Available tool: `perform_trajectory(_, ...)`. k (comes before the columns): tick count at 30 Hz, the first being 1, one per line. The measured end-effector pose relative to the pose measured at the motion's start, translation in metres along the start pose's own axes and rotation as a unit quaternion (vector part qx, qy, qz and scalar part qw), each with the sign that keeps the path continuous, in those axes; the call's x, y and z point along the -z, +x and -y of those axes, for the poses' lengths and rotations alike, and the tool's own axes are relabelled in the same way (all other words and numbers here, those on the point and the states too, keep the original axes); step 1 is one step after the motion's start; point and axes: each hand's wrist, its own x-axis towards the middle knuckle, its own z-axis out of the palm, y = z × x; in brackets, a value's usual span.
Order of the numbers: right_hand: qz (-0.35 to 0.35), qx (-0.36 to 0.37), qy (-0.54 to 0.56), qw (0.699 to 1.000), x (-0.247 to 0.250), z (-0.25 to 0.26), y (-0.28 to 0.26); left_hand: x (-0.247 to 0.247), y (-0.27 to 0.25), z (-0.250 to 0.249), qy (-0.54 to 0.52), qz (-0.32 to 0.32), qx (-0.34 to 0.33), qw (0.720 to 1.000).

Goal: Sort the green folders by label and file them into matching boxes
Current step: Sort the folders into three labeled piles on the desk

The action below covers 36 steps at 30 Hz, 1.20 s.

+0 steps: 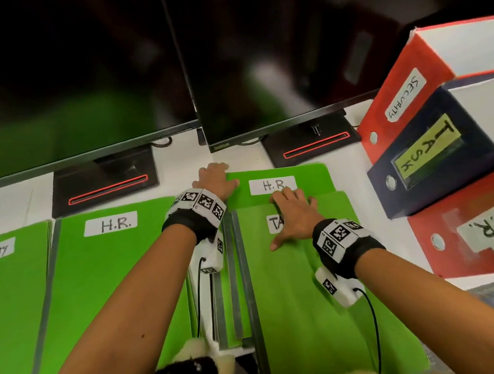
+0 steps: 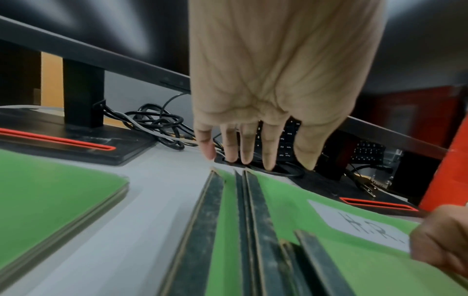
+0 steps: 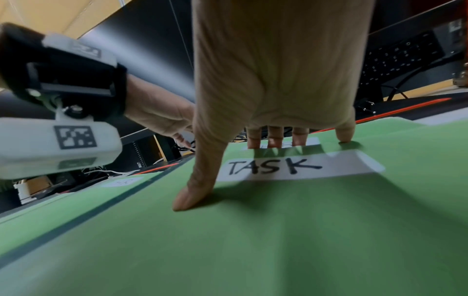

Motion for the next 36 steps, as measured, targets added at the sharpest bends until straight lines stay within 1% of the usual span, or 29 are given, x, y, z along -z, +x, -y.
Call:
perform_trajectory(3,-0.003,0.004,-0.004,1.000,0.001,-0.004,0.001,-0.004,0.012,-0.002,0.045,0.015,0.012,0.999)
perform_trajectory(5,-0.009,0.002,-0.003,1.000,-0.001,-0.007,0.001,-0.006,0.015,-0.003,0.061,0.010,0.008,0.998)
perform_trajectory(7,-0.017,0.000,0.002,1.000,-0.003,-0.009,0.001,-0.005,0.013,-0.004,0.057,-0.006,-0.001,0.998)
perform_trajectory(11,-0.027,0.004,0.024,0.999,-0.005,-0.006,0.004,0.006,0.007,-0.011,0.024,0.003,-0.020,1.000)
perform_trajectory(14,-0.027,0.010,0.035,0.999,-0.004,-0.003,0.006,0.015,0.003,-0.011,-0.035,0.027,-0.006,0.999)
perform_trajectory(16,-0.025,0.012,0.042,0.999,-0.002,-0.002,0.005,0.012,0.004,0.000,-0.112,0.039,0.032,0.992)
perform_trajectory(17,-0.024,0.014,0.044,0.999,-0.001,-0.002,0.005,0.010,0.001,0.007,-0.161,0.044,0.057,0.984)
perform_trajectory(19,-0.028,0.016,0.050,0.998,0.001,-0.002,0.004,0.003,-0.008,0.014,-0.196,0.066,0.058,0.977)
perform_trajectory(20,-0.035,0.017,0.054,0.998,0.003,0.000,0.005,-0.001,-0.010,0.018,-0.200,0.065,0.053,0.976)
perform_trajectory(22,-0.049,0.026,0.068,0.996,0.008,0.003,0.007,0.001,-0.019,0.018,-0.283,0.016,0.068,0.956)
perform_trajectory(24,-0.058,0.048,0.082,0.994,0.015,0.010,0.007,0.011,-0.021,0.017,-0.320,-0.059,0.050,0.944)
perform_trajectory(26,-0.057,0.075,0.083,0.992,0.021,0.016,0.004,0.031,-0.021,0.017,-0.348,-0.120,0.006,0.930)
perform_trajectory(29,-0.049,0.107,0.087,0.989,0.024,0.024,0.000,0.066,-0.032,0.016,-0.365,-0.186,-0.060,0.910)
perform_trajectory(31,-0.048,0.118,0.084,0.988,0.025,0.027,-0.002,0.089,-0.042,0.015,-0.376,-0.225,-0.111,0.892)
perform_trajectory(34,-0.046,0.130,0.077,0.987,0.027,0.030,-0.003,0.116,-0.061,0.018,-0.393,-0.295,-0.165,0.855)
perform_trajectory(36,-0.041,0.130,0.075,0.988,0.027,0.033,0.000,0.133,-0.079,0.019,-0.417,-0.336,-0.200,0.820)
